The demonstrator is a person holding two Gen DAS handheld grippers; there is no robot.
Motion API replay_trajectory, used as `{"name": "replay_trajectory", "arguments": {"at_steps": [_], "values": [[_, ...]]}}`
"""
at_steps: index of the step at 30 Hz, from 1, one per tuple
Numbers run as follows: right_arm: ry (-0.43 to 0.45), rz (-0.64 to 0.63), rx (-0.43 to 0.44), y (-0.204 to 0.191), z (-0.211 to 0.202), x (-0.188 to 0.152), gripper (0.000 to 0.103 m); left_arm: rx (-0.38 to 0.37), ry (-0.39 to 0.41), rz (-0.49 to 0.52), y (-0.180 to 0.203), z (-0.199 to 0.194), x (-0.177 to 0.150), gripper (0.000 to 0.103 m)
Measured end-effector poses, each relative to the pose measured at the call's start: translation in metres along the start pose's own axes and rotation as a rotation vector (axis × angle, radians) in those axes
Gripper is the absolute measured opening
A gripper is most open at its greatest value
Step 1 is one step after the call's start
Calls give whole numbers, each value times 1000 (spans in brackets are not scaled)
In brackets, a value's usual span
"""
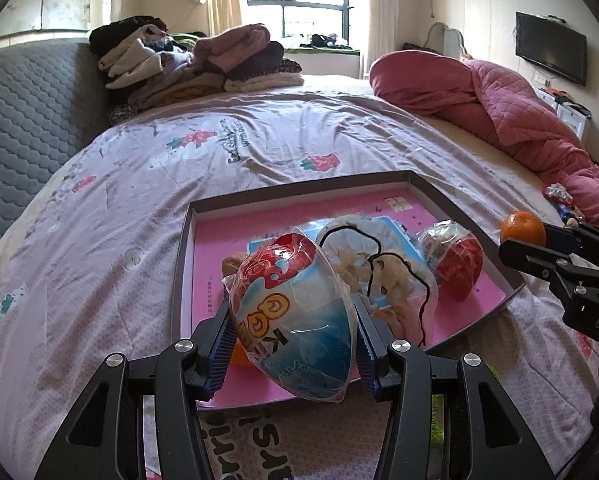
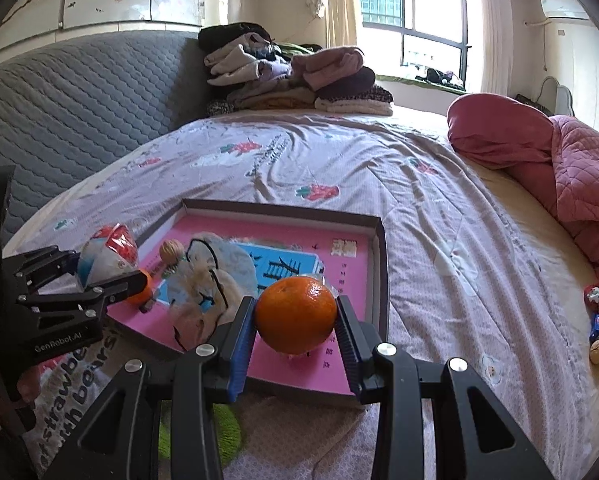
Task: Organize objects
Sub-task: 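Lower the toy egg into the tray while the right tool holds the mandarin above it, then set the toy egg down in the tray while the right tool sets the mandarin down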
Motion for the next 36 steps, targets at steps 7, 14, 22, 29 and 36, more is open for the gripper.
{"name": "replay_trajectory", "arguments": {"at_steps": [7, 14, 22, 29, 36], "values": [[-32, 0, -7, 0, 10, -8, 39, -1, -30, -3, 1, 10, -7, 53], [-58, 4, -16, 5, 18, -15, 39, 5, -41, 0, 2, 15, -11, 53], [-75, 12, -23, 7, 27, -20, 39, 9, -49, 0, 1, 20, -12, 53], [-86, 15, -27, 9, 33, -23, 39, 11, -50, 13, 5, 24, -15, 53], [-102, 13, -31, 9, 42, -26, 39, 7, -50, 22, 7, 26, -15, 53]]}}
Point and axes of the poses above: each gripper's, at about its wrist camera, not at the fingertips, and z roughly the way its jaws point, y to its right, x to its top, the point moved 5 cm from there along z, roughly the way its jaws point, and after that the axes turned 7 degrees about -z, right-handed, at the moved point
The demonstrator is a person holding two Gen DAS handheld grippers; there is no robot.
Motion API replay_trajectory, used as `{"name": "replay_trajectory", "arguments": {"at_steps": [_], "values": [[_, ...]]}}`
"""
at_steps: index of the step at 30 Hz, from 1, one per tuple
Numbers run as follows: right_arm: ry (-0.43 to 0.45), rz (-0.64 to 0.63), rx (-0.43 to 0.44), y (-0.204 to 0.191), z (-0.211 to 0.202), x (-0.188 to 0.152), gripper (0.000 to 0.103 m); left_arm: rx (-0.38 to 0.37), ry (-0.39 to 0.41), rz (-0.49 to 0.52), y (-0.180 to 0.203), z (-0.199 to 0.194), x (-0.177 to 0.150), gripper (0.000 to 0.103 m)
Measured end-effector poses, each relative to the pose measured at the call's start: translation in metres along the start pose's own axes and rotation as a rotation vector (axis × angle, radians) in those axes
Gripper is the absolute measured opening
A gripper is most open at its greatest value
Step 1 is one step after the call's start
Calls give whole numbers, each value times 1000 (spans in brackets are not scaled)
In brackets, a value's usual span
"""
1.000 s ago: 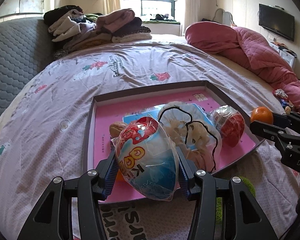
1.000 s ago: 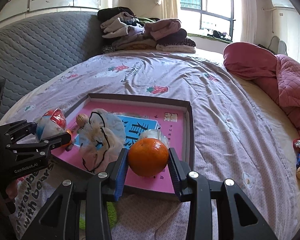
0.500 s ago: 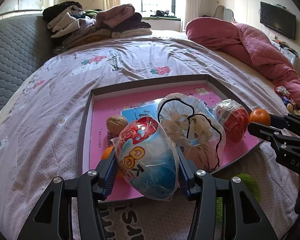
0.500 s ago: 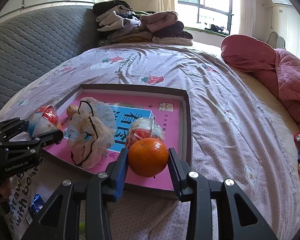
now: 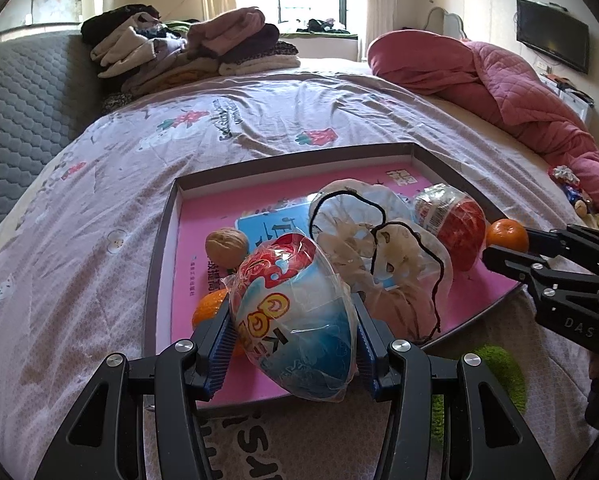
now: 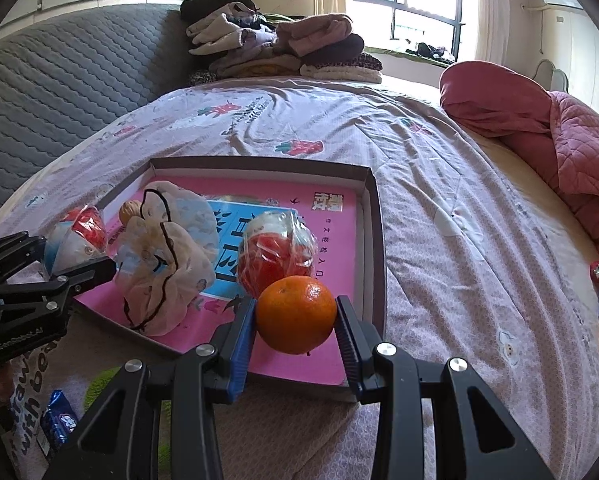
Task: Organize objects
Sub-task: 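Set the toy egg down in the tray while the right tool sets the mandarin down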
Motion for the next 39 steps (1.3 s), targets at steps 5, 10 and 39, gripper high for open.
{"name": "replay_trajectory", "arguments": {"at_steps": [5, 10, 39], "values": [[-14, -5, -4, -2, 6, -3, 39, 1, 4, 10, 2, 0, -1, 53], [-22, -11, -4, -4, 9, -4, 39, -4, 4, 19, 5, 1, -1, 53], [-41, -15, 4, -7, 19, 0, 39, -53, -61, 28, 13, 22, -4, 53]]}}
Point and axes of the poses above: each gripper's, at about its wrist camera, not at the fingertips, and z roughly the way its jaws point, y to its right, x to its top, the point moved 5 cm from there along z, roughly the way its jaws point, and after that the axes turned 7 degrees about -z, right-handed, at the moved point
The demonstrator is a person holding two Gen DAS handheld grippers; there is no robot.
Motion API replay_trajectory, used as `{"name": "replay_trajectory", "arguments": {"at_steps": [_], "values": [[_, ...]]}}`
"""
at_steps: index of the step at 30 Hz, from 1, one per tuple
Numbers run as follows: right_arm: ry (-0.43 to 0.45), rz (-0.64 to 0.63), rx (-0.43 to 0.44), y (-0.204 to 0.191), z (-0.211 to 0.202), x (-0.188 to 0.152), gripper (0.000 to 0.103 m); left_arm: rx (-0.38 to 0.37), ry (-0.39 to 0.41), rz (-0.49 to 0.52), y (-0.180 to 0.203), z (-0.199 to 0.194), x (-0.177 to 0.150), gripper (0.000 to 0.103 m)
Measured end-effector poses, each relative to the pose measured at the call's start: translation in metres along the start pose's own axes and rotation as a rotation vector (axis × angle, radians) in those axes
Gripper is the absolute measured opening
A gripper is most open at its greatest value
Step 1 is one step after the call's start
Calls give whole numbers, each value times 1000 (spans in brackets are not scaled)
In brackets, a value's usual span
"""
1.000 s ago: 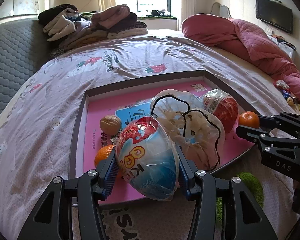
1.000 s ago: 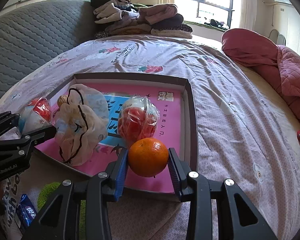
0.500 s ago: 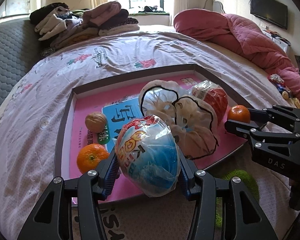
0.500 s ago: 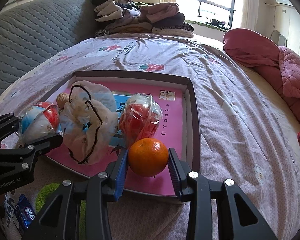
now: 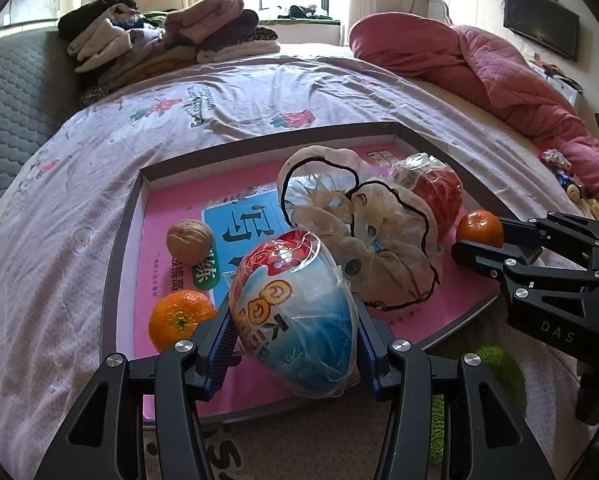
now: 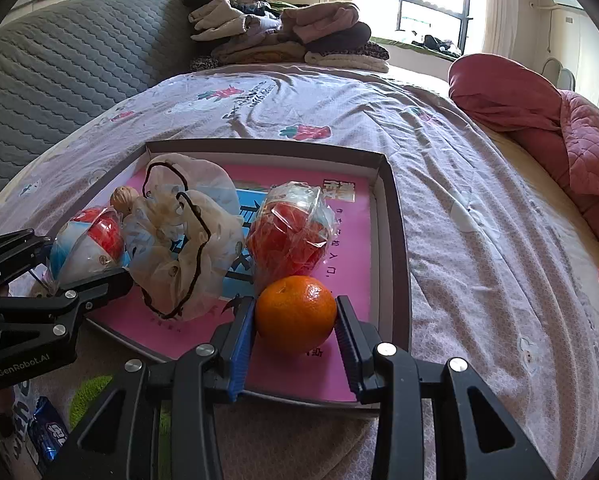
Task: Organize objects
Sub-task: 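Set the toy egg down in the tray while the right tool sets the mandarin down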
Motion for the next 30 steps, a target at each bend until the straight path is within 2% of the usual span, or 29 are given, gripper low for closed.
{"name": "replay_trajectory", "arguments": {"at_steps": [23, 30], "values": [[-25, 18, 24, -2, 3, 0, 39, 15, -20, -26, -5, -3, -1, 54], [-28, 5, 26, -4, 1, 1, 42, 12, -28, -30, -6, -5, -1, 56]]}}
Point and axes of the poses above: each gripper's, at about its wrist camera, not at the fingertips, and z roughly the way its jaws point, y to its right, x to its top, the point moved 5 cm from there along z, roughly the way its jaws point, and after that the axes turned 7 degrees about -z, right-handed, at the moved point
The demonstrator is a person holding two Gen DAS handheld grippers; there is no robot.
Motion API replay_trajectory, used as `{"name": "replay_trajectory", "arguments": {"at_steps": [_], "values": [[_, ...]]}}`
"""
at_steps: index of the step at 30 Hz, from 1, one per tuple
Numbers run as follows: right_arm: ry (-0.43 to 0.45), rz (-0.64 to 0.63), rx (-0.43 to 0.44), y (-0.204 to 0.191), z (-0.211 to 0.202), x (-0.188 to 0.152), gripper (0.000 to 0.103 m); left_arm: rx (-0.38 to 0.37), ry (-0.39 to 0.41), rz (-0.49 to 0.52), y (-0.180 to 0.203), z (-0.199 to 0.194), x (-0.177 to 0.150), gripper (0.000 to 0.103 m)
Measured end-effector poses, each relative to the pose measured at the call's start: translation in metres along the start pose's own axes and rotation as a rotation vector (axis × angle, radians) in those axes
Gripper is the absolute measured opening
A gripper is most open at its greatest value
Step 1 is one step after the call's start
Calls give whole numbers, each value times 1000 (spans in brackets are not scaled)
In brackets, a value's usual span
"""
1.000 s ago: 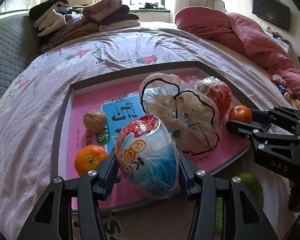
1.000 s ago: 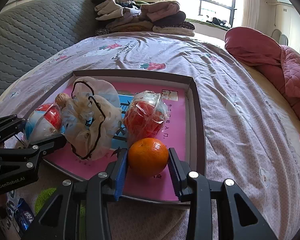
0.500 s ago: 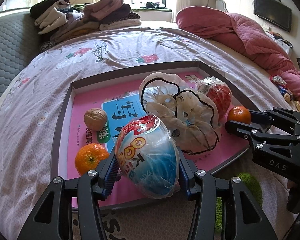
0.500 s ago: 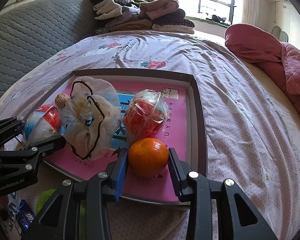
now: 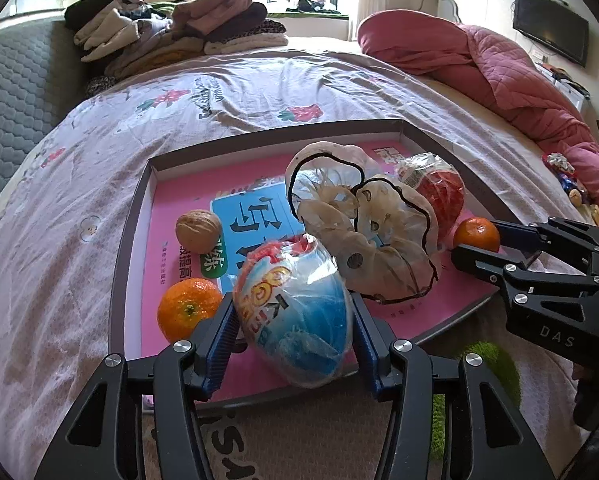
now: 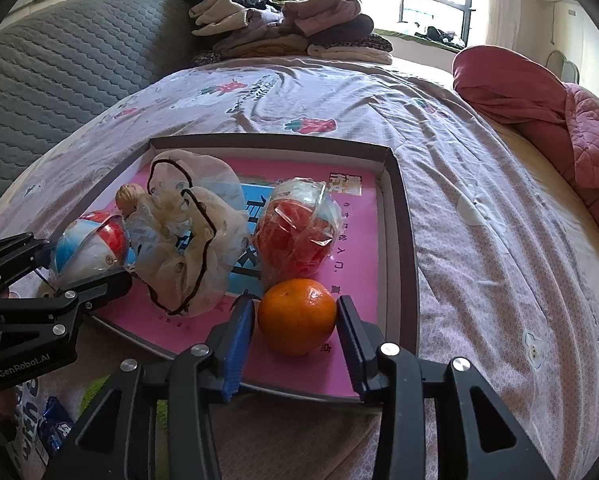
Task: Organize objects
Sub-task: 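Set the toy egg down in the tray while the right tool sets the mandarin down, then open the left tool to release the toy egg while the right tool releases the mandarin, then withdraw both open tools from the tray toward the blue snack packet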
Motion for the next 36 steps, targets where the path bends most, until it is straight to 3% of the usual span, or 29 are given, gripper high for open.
{"name": "replay_trajectory", "arguments": {"at_steps": [8, 23, 36], "values": [[10, 3, -5, 1, -6, 0, 46, 10, 30, 5, 0, -14, 2, 64], [70, 26, -1, 8, -31, 6, 50, 29, 91, -32, -5, -52, 11, 64], [173, 32, 12, 10, -73, 22, 50, 39, 192, -54, -9, -113, 21, 64]]}}
Point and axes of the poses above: each gripper's, at about its wrist camera, not at the fingertips, and z roughly the way its jaws point, y to its right, x to its top, the point moved 5 cm from there along z, roughly the way its jaws point, and after that the axes turned 7 degrees about -z, right-handed, at the moved point
